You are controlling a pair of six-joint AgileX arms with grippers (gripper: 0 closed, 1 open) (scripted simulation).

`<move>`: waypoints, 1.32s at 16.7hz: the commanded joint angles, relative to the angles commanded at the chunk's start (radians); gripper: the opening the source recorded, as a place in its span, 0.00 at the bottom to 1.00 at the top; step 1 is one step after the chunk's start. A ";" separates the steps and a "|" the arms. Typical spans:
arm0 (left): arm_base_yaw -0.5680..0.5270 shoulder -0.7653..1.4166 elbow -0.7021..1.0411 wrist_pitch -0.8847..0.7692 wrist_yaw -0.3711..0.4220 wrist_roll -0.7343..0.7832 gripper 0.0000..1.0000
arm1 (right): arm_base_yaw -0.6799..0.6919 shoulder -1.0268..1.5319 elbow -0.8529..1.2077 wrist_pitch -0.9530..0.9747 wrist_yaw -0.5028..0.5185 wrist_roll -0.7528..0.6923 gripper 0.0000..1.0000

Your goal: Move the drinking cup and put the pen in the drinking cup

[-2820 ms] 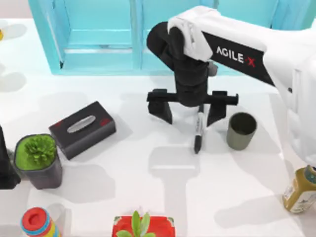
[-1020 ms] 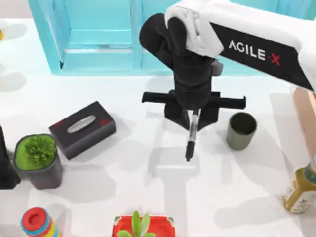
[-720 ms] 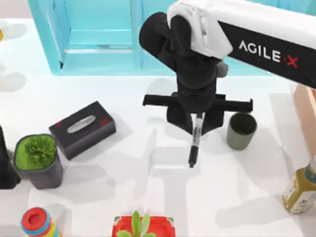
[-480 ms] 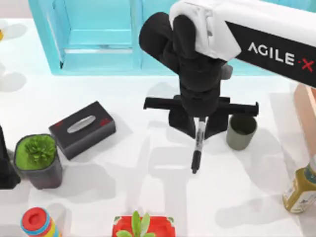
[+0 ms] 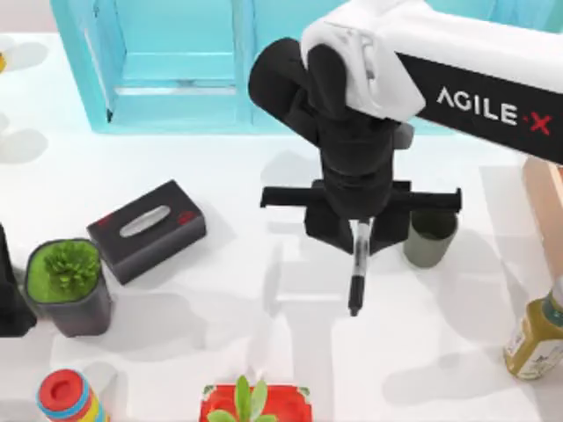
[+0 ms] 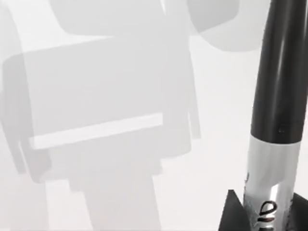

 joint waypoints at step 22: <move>0.000 0.000 0.000 0.000 0.000 0.000 1.00 | 0.194 -0.418 -0.952 1.922 0.924 -0.832 0.00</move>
